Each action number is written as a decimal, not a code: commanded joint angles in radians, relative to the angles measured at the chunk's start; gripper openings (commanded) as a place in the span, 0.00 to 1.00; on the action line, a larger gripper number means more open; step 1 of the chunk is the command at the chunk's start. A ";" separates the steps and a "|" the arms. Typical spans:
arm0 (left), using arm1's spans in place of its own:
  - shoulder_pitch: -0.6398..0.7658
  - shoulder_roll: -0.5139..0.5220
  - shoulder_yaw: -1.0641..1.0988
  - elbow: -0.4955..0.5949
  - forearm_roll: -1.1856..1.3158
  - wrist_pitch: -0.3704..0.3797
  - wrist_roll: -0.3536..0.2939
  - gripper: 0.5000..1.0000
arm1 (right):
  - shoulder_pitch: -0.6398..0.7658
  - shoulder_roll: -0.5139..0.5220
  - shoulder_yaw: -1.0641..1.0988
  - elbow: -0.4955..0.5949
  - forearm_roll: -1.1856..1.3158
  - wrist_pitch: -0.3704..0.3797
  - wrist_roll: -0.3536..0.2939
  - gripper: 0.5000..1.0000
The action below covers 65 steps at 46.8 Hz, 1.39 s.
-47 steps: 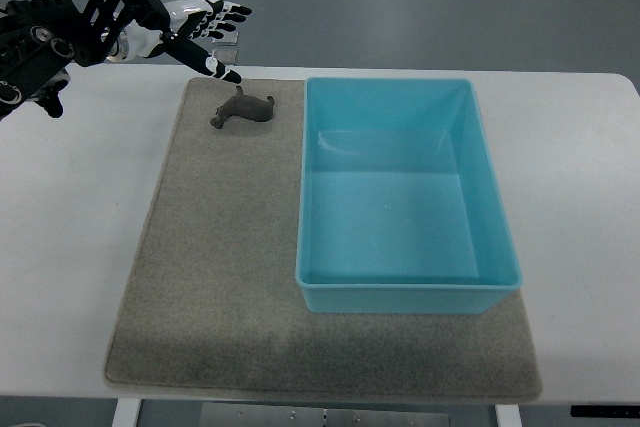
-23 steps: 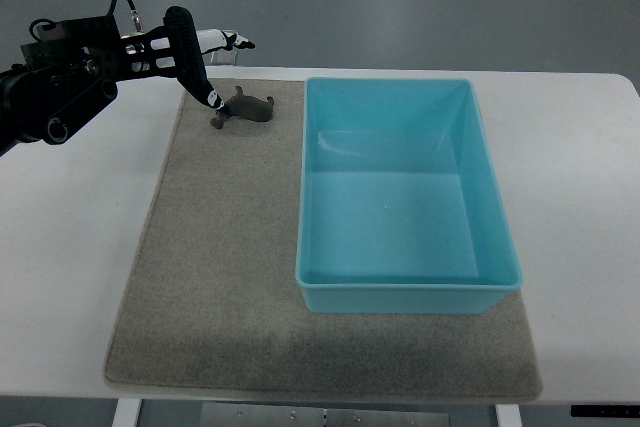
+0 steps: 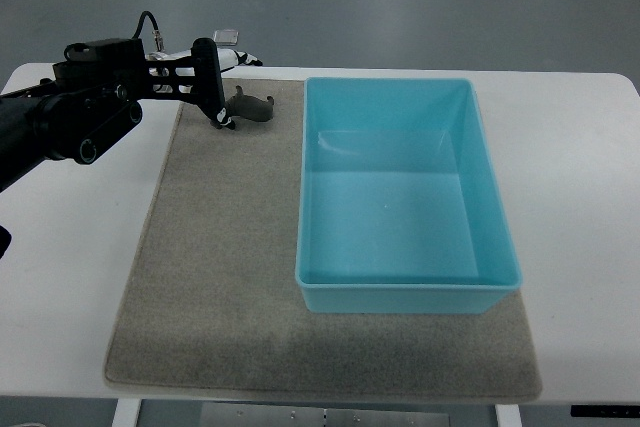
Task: Place brown hippo in blue box with left hand
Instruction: 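Lower the left hand onto the brown hippo and close fingers around it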
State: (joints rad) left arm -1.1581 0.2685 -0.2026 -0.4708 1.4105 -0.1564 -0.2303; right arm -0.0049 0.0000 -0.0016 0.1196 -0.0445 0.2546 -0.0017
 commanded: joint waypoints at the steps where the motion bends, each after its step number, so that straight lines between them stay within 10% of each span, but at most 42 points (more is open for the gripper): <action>1: 0.001 -0.005 0.000 0.000 0.001 0.000 0.000 0.96 | 0.000 0.000 0.000 0.000 0.000 0.000 0.000 0.87; 22: 0.000 -0.006 0.049 -0.002 0.004 -0.002 0.005 0.49 | 0.000 0.000 0.000 0.000 0.000 0.000 0.000 0.87; 42: -0.002 -0.014 0.048 -0.006 0.004 -0.002 0.003 0.39 | 0.000 0.000 0.000 0.000 0.000 0.000 0.000 0.87; 53: -0.002 -0.014 0.049 -0.006 0.004 -0.002 0.003 0.00 | 0.000 0.000 0.000 0.000 0.000 0.000 0.000 0.87; 65: -0.002 -0.014 0.049 -0.009 0.004 0.000 0.003 0.00 | 0.000 0.000 0.000 0.000 0.000 0.000 0.000 0.87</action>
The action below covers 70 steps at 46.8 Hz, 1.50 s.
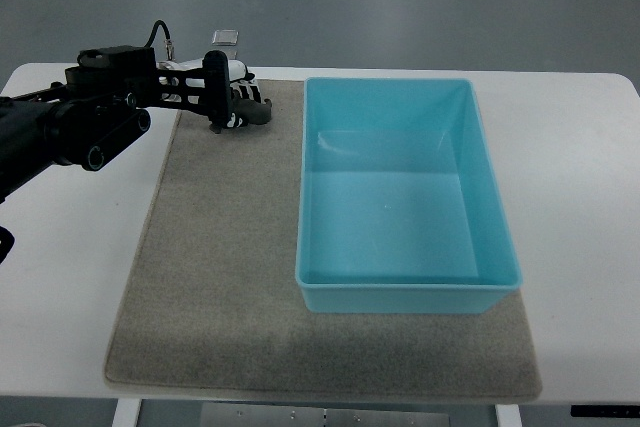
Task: Place brown hippo in blue box with left hand
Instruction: 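Lower the left hand onto the brown hippo and close fingers around it, then lift the hippo up off the mat with the left hand, then carry the hippo over the blue box and open the left hand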
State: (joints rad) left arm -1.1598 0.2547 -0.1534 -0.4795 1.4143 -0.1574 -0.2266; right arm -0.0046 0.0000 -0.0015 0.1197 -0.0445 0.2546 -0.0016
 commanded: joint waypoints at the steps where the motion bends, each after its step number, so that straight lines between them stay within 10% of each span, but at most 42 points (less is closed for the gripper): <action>1: 0.000 0.000 -0.001 -0.002 0.000 0.001 0.000 0.00 | 0.000 0.000 0.000 0.000 0.000 0.000 0.000 0.87; 30: -0.017 0.037 -0.020 -0.044 -0.017 0.044 -0.002 0.00 | 0.000 0.000 0.000 0.000 0.000 0.000 0.000 0.87; 70: -0.210 0.311 -0.038 -0.623 -0.021 -0.086 -0.017 0.00 | 0.000 0.000 0.000 0.000 0.000 0.000 0.000 0.87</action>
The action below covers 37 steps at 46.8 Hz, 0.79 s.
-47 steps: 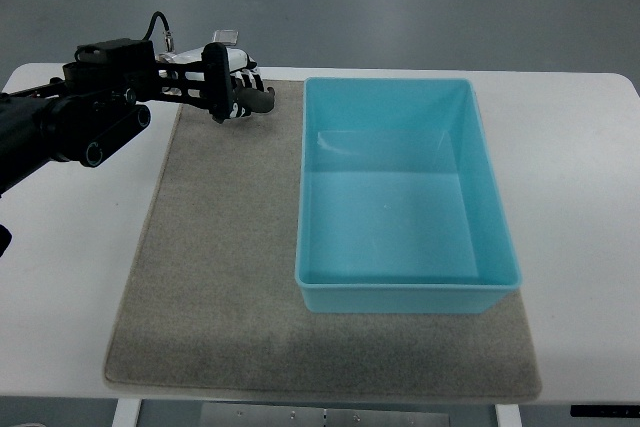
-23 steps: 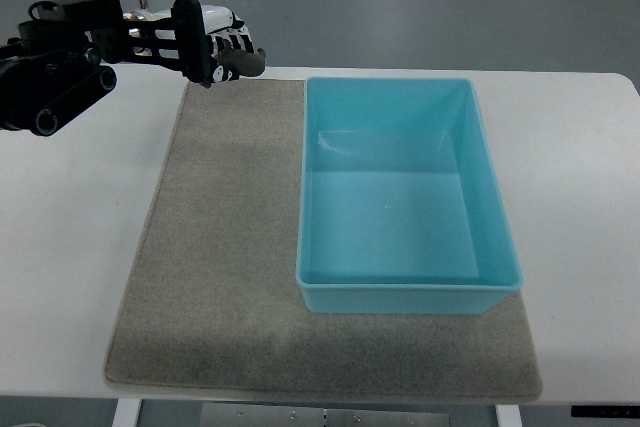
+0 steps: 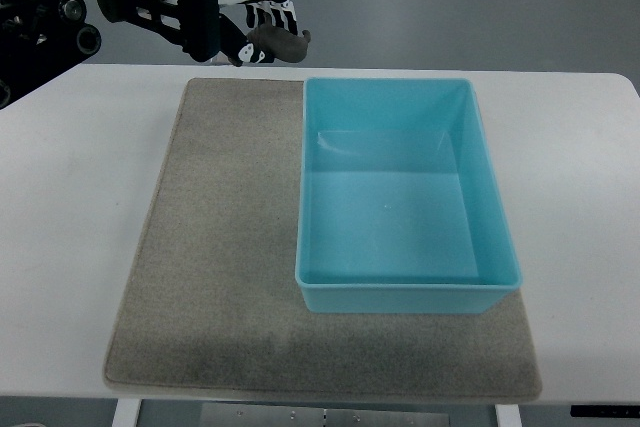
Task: Place brown hippo in blue box with left hand
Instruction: 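Carry the hippo over the blue box and open the left hand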
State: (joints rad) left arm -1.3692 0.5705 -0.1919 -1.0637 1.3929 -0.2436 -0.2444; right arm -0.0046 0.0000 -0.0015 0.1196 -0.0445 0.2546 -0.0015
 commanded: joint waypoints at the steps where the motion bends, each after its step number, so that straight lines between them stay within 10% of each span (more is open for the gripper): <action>1: -0.001 -0.008 0.000 -0.050 0.000 0.000 0.001 0.00 | 0.000 0.000 0.000 0.000 0.000 0.000 0.000 0.87; 37: 0.073 -0.258 0.057 -0.025 0.021 0.000 0.017 0.00 | 0.000 0.000 0.000 0.000 0.000 0.000 0.000 0.87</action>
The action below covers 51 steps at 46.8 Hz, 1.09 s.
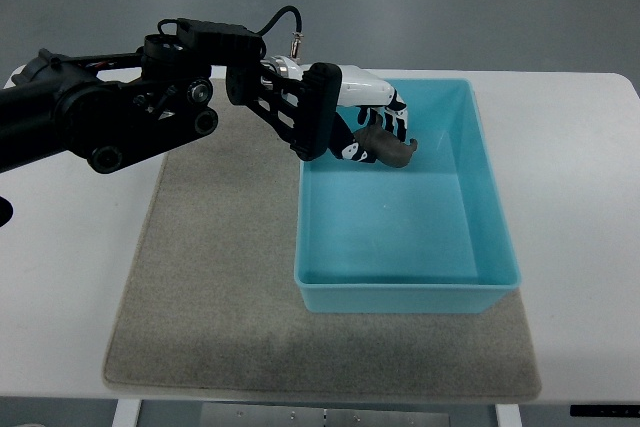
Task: Place brown hippo in blue box with left hand
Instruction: 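Carry the hippo over the blue box and open the left hand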
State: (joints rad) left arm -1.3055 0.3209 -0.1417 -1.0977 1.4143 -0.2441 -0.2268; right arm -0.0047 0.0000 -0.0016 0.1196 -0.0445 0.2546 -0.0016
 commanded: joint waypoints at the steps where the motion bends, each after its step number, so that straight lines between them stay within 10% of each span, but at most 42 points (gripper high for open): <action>1: 0.011 -0.009 0.008 0.009 0.000 0.000 0.000 0.00 | 0.000 0.000 0.000 0.000 0.000 0.000 0.000 0.87; 7: 0.014 -0.011 0.008 0.009 0.000 0.003 0.000 0.00 | 0.000 0.000 0.002 0.000 0.000 0.000 0.000 0.87; 11: 0.014 -0.011 0.007 0.009 -0.003 0.006 0.000 0.67 | 0.000 0.000 0.000 0.000 0.000 0.000 0.000 0.87; 18: 0.023 -0.028 0.007 0.007 -0.018 0.003 0.000 0.92 | 0.000 0.000 0.000 0.000 0.000 0.000 0.000 0.87; 51: 0.022 0.072 -0.047 0.038 -0.650 0.017 0.000 1.00 | 0.000 0.000 0.002 0.000 0.000 0.000 0.000 0.87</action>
State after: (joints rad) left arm -1.2877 0.3700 -0.1886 -1.0689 0.8516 -0.2268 -0.2272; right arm -0.0046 0.0000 -0.0016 0.1196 -0.0444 0.2546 -0.0014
